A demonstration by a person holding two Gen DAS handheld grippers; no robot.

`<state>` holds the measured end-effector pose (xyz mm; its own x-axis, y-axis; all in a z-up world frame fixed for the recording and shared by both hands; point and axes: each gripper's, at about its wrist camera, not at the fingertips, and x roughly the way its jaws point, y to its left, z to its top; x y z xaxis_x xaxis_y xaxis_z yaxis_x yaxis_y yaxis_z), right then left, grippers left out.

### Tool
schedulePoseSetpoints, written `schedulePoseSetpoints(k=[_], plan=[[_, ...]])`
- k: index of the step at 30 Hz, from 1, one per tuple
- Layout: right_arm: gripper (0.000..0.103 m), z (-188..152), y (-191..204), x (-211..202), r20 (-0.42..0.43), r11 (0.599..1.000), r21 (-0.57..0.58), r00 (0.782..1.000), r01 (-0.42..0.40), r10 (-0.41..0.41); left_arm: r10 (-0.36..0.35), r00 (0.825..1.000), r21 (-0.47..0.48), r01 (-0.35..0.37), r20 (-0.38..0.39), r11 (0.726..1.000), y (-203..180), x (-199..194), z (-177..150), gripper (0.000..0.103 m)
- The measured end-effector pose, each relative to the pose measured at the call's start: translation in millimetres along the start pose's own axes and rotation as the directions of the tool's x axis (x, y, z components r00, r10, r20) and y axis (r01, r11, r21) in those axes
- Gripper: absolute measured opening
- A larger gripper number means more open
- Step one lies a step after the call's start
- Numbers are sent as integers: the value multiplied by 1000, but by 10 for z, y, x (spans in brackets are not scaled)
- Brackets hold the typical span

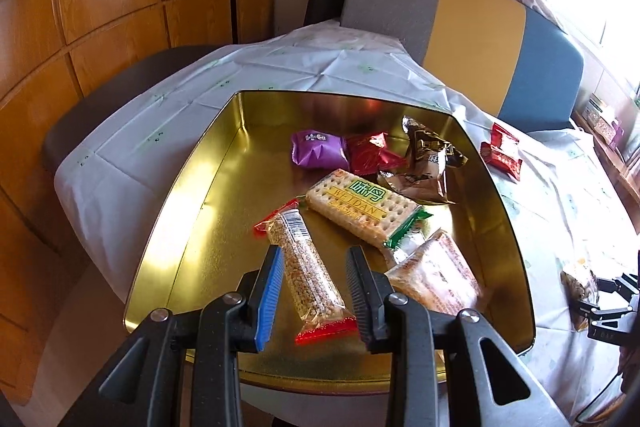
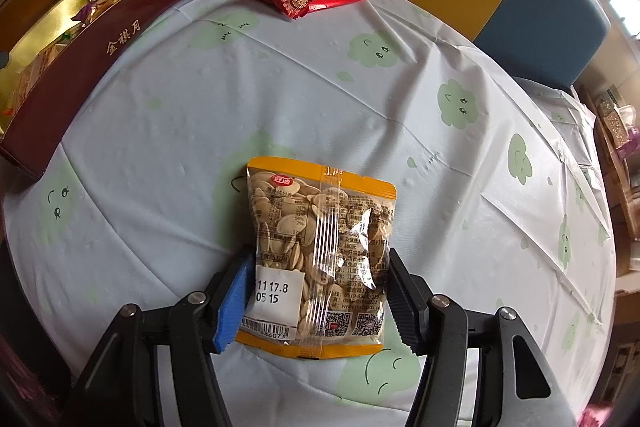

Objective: Organize snacks
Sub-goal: 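Carry the sunflower-seed bag into the gold box and open the right gripper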

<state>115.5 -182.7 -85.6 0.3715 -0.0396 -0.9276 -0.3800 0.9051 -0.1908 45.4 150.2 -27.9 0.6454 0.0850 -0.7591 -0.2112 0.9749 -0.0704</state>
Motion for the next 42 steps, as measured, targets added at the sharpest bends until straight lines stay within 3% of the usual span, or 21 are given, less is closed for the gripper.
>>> schedulePoseSetpoints(k=[15, 26, 35, 42], plan=[[62, 29, -86, 30, -18, 997, 62, 999, -48, 49, 11, 1000, 15, -11, 22, 1000, 80, -102, -78, 33], [56, 37, -39, 21, -38, 998, 60, 999, -4, 6, 23, 998, -12, -23, 50, 1000, 266, -157, -43, 33], [55, 46, -110, 52, -49, 992, 129, 999, -1, 8, 28, 998, -57, -24, 59, 998, 425, -175, -8, 33], [55, 271, -15, -172, 31, 980, 165, 993, -113, 110, 37, 996, -62, -32, 80, 998, 512, -266, 38, 33]])
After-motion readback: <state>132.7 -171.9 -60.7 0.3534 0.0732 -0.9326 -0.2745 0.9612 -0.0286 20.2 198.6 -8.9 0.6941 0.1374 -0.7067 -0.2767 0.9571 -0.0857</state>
